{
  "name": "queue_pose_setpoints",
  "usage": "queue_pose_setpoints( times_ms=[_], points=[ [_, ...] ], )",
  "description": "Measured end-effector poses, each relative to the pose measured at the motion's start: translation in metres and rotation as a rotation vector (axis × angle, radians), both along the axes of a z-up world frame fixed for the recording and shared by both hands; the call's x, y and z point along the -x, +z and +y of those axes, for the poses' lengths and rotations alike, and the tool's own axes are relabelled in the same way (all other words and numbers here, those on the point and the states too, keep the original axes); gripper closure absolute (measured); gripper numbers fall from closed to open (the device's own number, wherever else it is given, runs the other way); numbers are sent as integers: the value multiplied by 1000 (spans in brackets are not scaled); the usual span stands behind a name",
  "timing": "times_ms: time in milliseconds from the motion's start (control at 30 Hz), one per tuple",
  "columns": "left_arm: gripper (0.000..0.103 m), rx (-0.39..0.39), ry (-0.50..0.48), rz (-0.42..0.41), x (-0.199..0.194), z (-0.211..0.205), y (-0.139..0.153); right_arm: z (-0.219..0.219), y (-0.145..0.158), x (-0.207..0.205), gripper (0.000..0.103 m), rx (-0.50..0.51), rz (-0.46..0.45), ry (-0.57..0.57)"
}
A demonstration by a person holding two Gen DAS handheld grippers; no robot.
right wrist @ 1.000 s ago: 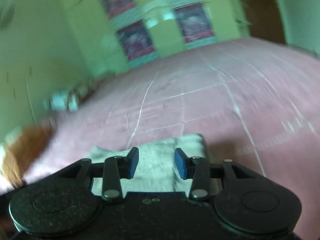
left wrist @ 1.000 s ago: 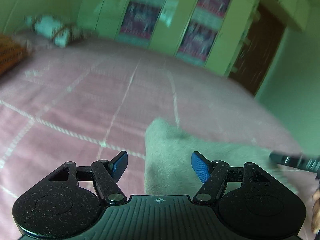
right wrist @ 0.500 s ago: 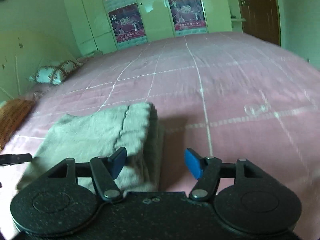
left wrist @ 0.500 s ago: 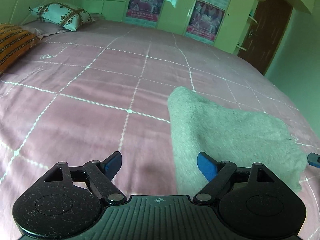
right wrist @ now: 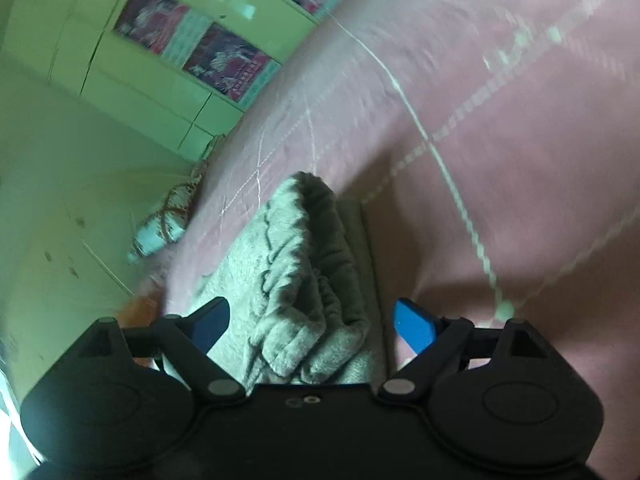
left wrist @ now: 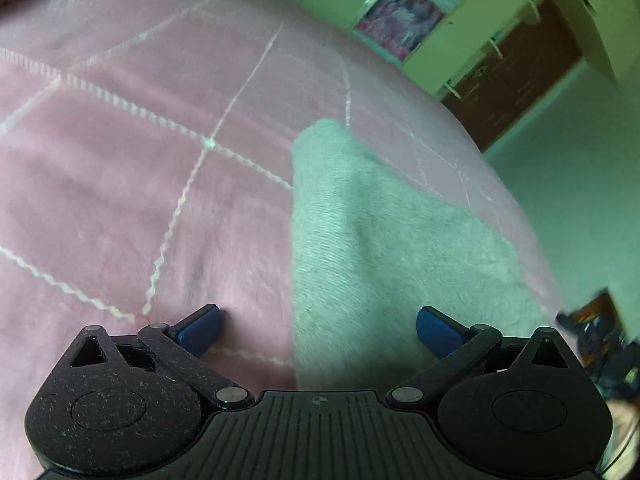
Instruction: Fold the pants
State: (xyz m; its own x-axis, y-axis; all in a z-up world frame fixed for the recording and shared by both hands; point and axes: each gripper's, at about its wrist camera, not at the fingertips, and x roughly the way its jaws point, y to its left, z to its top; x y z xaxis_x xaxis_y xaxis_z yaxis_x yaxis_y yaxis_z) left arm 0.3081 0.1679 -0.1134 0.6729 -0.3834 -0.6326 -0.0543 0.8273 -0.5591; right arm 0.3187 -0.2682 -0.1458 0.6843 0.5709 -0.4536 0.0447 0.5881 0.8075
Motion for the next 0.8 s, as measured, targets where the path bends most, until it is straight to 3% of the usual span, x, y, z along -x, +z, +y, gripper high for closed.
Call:
queue_pose_setpoints(
  times_ms=[133,400,800],
  points=[
    [0,52,-5,-9,-15,3,-8,0,-8,-2,17,-32,4,2],
    [1,205,-66,10,-40,7,-21,18,-11,-25,16,-29,20,135],
    [1,194,-146,13,-75,-14,-22,25,-9,-42,18,-8,22,209]
  ],
)
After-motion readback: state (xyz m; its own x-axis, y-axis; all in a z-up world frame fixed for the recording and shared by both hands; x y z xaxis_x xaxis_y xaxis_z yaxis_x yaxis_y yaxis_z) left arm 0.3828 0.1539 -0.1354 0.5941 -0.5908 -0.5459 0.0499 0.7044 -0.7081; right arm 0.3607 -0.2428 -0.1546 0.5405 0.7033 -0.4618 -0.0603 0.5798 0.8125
